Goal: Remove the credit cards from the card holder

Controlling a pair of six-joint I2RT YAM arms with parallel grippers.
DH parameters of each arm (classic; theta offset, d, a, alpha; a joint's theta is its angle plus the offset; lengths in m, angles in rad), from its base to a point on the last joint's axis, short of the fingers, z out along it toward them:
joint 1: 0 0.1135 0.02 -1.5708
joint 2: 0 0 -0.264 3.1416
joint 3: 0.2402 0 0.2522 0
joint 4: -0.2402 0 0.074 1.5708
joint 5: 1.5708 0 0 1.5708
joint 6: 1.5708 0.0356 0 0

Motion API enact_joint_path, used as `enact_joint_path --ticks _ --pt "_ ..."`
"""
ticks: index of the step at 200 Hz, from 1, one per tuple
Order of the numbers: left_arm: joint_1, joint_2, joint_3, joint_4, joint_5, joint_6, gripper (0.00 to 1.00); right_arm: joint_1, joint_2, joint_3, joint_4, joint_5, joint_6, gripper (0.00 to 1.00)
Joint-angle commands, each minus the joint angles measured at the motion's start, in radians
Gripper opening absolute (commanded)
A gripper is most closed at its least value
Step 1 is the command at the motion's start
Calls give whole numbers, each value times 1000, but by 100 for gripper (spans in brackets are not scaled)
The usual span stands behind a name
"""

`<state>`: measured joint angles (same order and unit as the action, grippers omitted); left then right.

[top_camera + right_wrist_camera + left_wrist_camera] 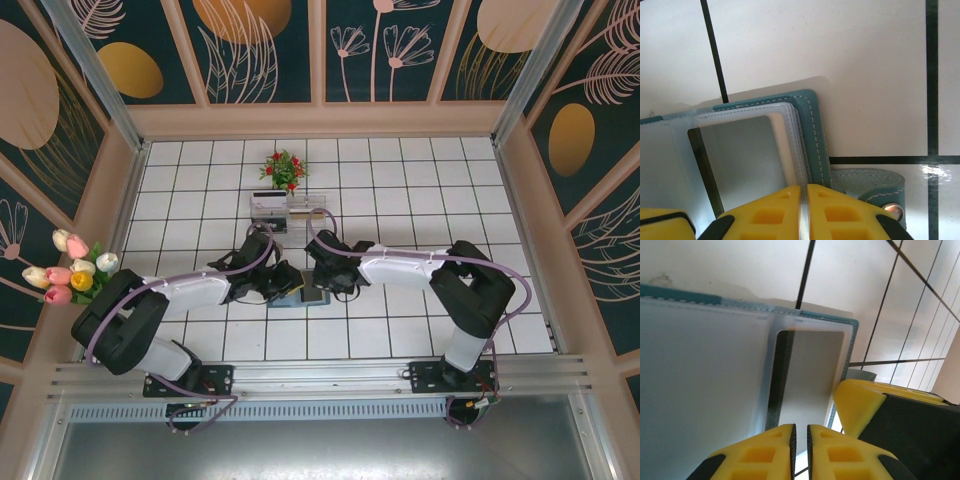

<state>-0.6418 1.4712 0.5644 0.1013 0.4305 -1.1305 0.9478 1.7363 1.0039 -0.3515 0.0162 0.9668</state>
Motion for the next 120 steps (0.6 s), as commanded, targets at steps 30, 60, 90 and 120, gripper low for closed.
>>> enact_joint_path --ticks 30,60,90,120 --pt "-4 13 -24 -16 -46 15 20 -12 -36 -29 3 -14 -25 16" --pt "-5 32 -18 18 -27 1 17 -13 -30 -35 -3 -13 -31 16" --pt "-5 43 -20 25 -23 0 16 -12 -26 -42 0 -16 -31 16" --pt "-5 41 -14 -16 -48 21 20 -12 -26 -56 6 -21 -26 16"
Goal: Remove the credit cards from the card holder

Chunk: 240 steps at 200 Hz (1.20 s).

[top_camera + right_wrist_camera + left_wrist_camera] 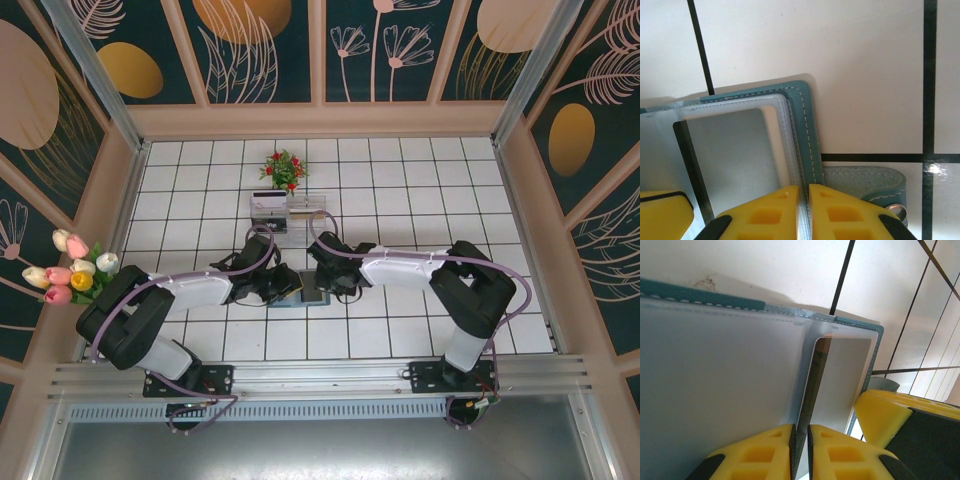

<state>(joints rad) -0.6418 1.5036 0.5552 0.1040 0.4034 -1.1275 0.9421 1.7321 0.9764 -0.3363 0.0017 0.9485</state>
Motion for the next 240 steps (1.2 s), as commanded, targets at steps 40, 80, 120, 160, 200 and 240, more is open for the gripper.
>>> enact_joint_path --ticks 40,80,120,160,200,240 --pt "-5 25 -9 -2 -5 36 25 -7 -12 -33 -4 -12 -13 16" --pt "-5 57 3 21 23 64 22 -7 5 -35 0 -11 -17 16" --pt "-3 63 1 36 41 102 22 -6 13 -43 6 -19 -19 16" --pt "0 55 -3 44 46 121 20 -5 22 -46 6 -20 -20 16" --pt "5 43 -4 52 54 130 16 -4 29 -44 6 -23 -22 16" --pt "11 35 -4 37 51 141 11 -5 30 -42 1 -23 -22 16"
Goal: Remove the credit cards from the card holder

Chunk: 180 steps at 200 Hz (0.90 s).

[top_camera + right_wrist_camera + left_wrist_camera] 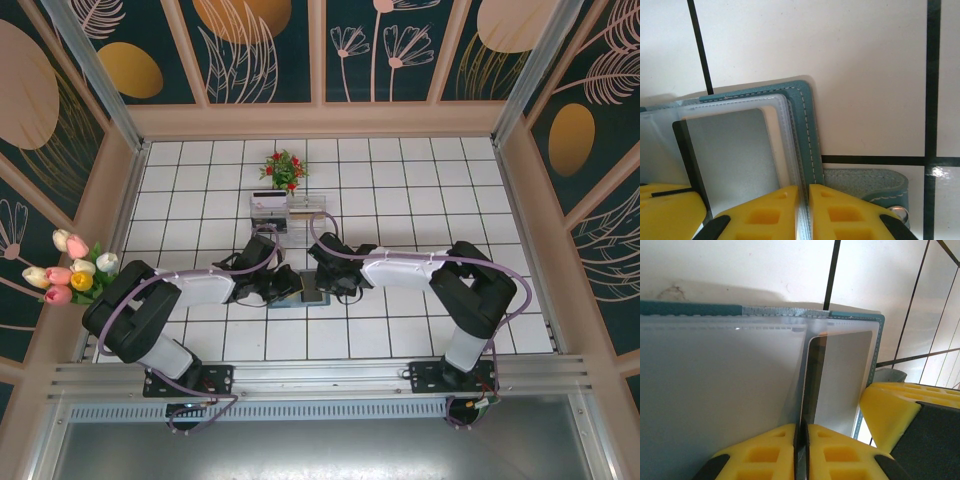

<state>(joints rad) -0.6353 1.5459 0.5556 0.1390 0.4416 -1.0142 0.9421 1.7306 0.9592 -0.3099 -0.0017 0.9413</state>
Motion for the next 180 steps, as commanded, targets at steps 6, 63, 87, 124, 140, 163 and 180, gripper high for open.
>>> enact_joint_path --ticks 6,63,87,124,140,163,180 --pt "6 -9 -2 -7 8 33 10 -5 30 -25 -27 -16 -15 16" --pt "26 -87 -24 -127 -64 85 1 -5 -20 -41 2 10 -6 17" --pt "37 -102 -47 -125 -60 85 0 -4 -39 -26 16 5 -23 17" --pt "41 -99 -49 -108 -46 80 0 -2 -104 -7 50 12 -68 17" --pt "40 -92 -49 -102 -40 79 1 5 -120 7 56 12 -90 17" --pt "41 -89 -49 -101 -40 80 1 16 -110 17 79 -11 -124 17" --pt "41 -88 -49 -101 -40 80 1 17 -85 14 100 -46 -121 17"
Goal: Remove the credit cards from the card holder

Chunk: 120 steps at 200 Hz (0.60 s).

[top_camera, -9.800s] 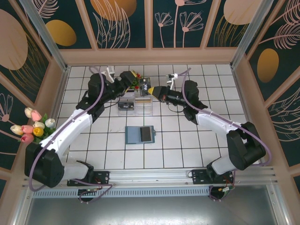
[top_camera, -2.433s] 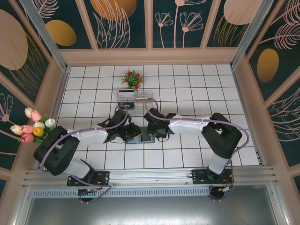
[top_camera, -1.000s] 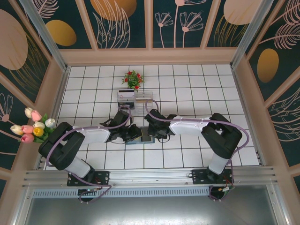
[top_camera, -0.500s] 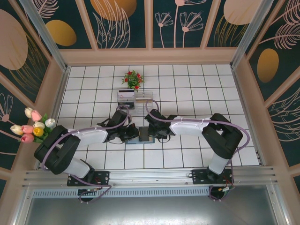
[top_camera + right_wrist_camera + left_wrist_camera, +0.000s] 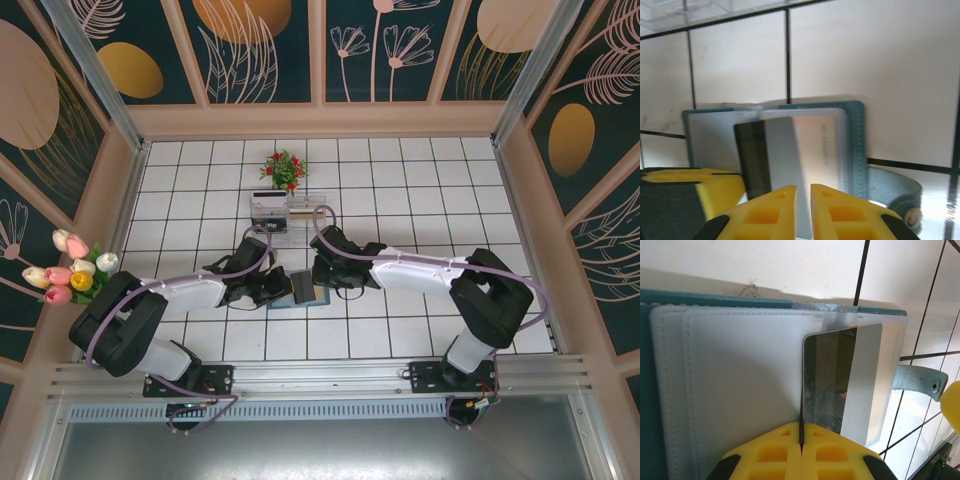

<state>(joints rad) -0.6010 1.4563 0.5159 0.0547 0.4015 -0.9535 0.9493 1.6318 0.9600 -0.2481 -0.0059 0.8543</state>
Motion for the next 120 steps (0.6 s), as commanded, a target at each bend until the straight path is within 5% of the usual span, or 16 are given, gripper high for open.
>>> enact_joint_path --ticks 1,82,120 --pt "7 1 -10 -16 0 19 1 9 17 13 39 -43 -34 17" --pt "8 -26 -11 -7 6 20 7 7 107 13 44 -78 -15 16" --pt "12 -56 -23 57 33 -9 22 5 135 3 46 -109 -3 16"
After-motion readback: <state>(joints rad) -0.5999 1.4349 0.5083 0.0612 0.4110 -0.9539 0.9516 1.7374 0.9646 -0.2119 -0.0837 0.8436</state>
